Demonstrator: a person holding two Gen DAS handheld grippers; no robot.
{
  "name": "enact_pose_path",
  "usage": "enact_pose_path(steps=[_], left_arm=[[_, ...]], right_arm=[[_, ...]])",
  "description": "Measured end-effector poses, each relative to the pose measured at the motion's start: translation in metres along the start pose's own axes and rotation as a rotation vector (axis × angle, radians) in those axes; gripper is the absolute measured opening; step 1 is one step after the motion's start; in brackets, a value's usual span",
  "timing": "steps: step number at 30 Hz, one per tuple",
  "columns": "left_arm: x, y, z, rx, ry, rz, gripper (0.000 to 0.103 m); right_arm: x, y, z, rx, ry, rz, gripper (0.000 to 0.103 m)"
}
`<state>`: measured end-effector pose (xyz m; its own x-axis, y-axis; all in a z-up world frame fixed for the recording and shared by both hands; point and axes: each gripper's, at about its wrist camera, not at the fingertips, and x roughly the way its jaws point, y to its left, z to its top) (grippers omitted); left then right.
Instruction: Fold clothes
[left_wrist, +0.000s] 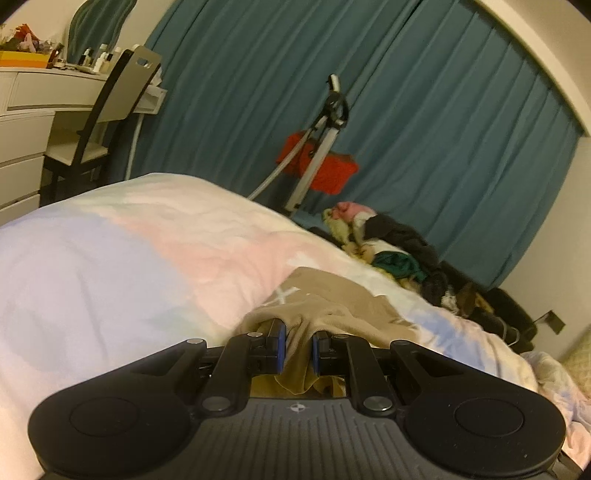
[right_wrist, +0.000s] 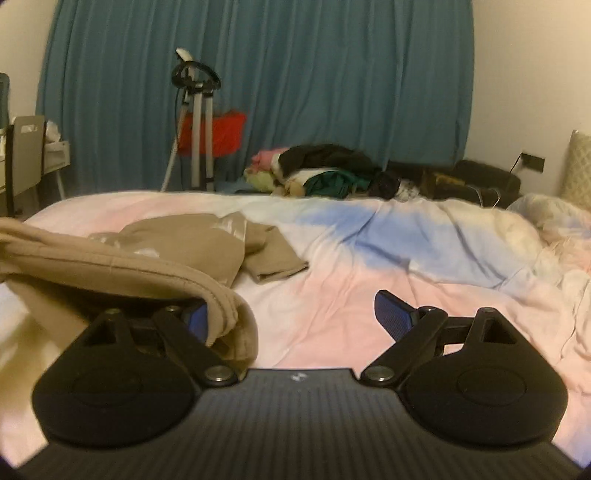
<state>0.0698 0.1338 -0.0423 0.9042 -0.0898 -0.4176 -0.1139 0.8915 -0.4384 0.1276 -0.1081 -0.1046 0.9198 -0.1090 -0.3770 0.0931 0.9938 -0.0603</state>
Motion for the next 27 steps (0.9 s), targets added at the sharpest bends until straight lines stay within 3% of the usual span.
enact_pose_path(steps=[4, 10, 13, 15, 20, 25, 27], left_arm=[[0.004, -0.001, -0.007, 0.021, 0.033, 0.044, 0.015], [0.029, 0.004, -0.016, 0.043, 0.137, 0.142, 0.023], [0.028, 0.002, -0.02, 0.071, 0.175, 0.17, 0.048], [0.024, 0.003, -0.022, 0.093, 0.214, 0.186, 0.072], [-0.002, -0.009, -0.032, 0.288, 0.288, 0.227, 0.088], [-0.037, -0.03, -0.049, 0.435, 0.224, 0.174, 0.095], [-0.033, -0.043, -0.055, 0.491, 0.182, 0.146, 0.102]], right_arm=[[0.026, -0.006, -0.012, 0.061, 0.125, 0.081, 0.09], [0.041, -0.016, 0.0, 0.167, 0.093, 0.17, 0.09], [0.038, -0.014, 0.001, 0.156, 0.075, 0.21, 0.09], [0.037, -0.012, 0.001, 0.153, 0.072, 0.231, 0.09], [0.032, -0.009, 0.006, 0.152, 0.063, 0.271, 0.089], [0.029, -0.007, 0.01, 0.154, 0.061, 0.287, 0.089], [0.028, -0.007, 0.011, 0.165, 0.06, 0.292, 0.089]])
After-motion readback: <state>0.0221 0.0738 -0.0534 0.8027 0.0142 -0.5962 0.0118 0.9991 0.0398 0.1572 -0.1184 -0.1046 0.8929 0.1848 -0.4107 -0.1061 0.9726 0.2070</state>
